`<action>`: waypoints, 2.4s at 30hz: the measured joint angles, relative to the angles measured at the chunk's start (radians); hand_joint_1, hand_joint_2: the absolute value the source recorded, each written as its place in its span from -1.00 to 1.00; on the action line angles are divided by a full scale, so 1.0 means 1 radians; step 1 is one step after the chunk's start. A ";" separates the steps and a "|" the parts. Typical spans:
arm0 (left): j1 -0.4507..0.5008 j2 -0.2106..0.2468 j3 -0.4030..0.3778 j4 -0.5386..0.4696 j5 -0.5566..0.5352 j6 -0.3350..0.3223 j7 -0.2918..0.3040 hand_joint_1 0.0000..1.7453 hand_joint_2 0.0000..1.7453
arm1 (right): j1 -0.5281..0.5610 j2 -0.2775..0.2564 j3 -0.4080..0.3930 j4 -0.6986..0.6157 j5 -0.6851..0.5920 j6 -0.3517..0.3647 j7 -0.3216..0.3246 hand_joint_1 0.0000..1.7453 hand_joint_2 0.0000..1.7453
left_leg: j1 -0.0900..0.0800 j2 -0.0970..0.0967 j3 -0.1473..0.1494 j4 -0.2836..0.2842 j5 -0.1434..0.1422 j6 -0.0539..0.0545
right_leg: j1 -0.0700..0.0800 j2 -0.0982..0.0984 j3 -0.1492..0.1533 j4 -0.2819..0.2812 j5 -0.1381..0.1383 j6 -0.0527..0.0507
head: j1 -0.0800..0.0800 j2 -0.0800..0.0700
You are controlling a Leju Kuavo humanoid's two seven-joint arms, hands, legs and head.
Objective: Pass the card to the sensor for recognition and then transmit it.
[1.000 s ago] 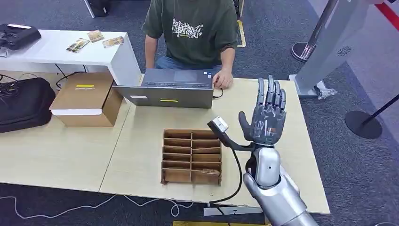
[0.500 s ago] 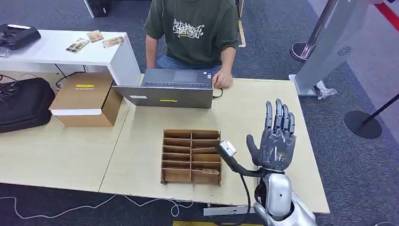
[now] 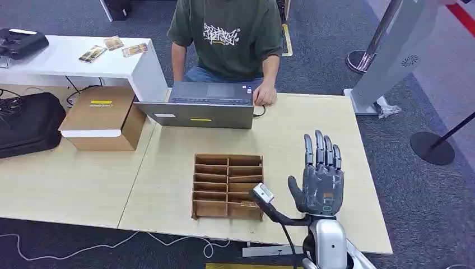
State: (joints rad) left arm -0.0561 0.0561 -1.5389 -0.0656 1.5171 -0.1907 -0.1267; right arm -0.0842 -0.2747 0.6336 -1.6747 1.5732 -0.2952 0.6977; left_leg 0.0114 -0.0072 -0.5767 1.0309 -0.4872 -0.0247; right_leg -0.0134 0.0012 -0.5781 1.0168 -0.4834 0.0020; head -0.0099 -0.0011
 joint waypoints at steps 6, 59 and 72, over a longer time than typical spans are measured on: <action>0.003 -0.004 0.000 0.004 0.009 -0.002 -0.002 -1.00 -1.00 | 0.026 -0.031 0.000 -0.060 0.000 0.093 0.001 -1.00 1.00 | 0.000 0.000 0.000 0.000 0.000 0.000 | 0.000 0.000 0.000 0.000 0.000 0.000 | 0.000 0.000; 0.009 -0.045 0.008 0.027 0.054 0.021 -0.011 -1.00 -1.00 | 0.236 0.084 0.048 -0.172 0.000 0.392 -0.090 -1.00 1.00 | 0.000 0.000 0.000 0.000 -0.001 0.001 | 0.000 0.000 0.000 0.000 0.000 0.000 | 0.000 0.000; 0.008 -0.046 0.018 0.028 0.054 0.024 -0.001 -1.00 -1.00 | 0.262 0.167 -0.018 -0.132 0.000 0.403 -0.149 -1.00 1.00 | 0.000 0.000 0.000 0.000 -0.001 0.001 | 0.000 0.000 0.000 0.000 0.000 0.000 | 0.000 0.000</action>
State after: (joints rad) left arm -0.0485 0.0099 -1.5206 -0.0378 1.5709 -0.1667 -0.1274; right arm 0.1780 -0.1080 0.6161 -1.8070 1.5732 0.1080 0.5486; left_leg 0.0113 -0.0067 -0.5767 1.0308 -0.4878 -0.0237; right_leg -0.0134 0.0013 -0.5780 1.0168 -0.4837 0.0019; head -0.0099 -0.0011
